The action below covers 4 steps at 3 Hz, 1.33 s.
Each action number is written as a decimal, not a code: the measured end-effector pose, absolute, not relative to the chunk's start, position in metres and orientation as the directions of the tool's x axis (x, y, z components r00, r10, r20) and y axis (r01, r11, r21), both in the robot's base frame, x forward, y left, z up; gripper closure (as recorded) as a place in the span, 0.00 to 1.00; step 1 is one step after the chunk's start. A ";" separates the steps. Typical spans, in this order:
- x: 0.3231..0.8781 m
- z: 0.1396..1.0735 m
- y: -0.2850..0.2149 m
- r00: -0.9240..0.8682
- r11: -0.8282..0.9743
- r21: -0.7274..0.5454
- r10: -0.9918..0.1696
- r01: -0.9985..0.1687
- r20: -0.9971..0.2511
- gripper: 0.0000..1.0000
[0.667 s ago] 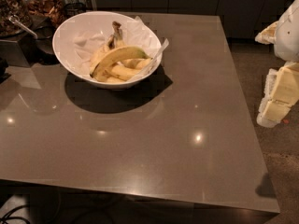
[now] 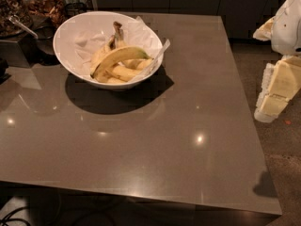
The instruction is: Pick banana from white bowl
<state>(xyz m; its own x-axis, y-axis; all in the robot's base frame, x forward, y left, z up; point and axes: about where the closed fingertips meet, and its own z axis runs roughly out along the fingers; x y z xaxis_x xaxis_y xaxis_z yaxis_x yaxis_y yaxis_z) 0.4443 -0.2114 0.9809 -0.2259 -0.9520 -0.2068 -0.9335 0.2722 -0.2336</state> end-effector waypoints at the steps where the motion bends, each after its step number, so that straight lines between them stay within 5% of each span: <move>1: 0.463 0.987 -0.196 -0.209 0.246 -0.205 -0.960 -0.947 -0.188 0.00; 4: 0.504 0.996 -0.151 -0.124 0.169 -0.238 -0.973 -0.956 -0.192 0.00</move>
Offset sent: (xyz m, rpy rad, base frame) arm 0.0511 0.0664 0.0076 -0.1199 0.1769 0.1614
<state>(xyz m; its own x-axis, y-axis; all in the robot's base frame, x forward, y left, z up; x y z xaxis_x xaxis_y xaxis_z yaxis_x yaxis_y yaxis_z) 0.5036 -0.1512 0.9962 -0.1244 -0.9735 -0.1920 -0.9564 0.1692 -0.2380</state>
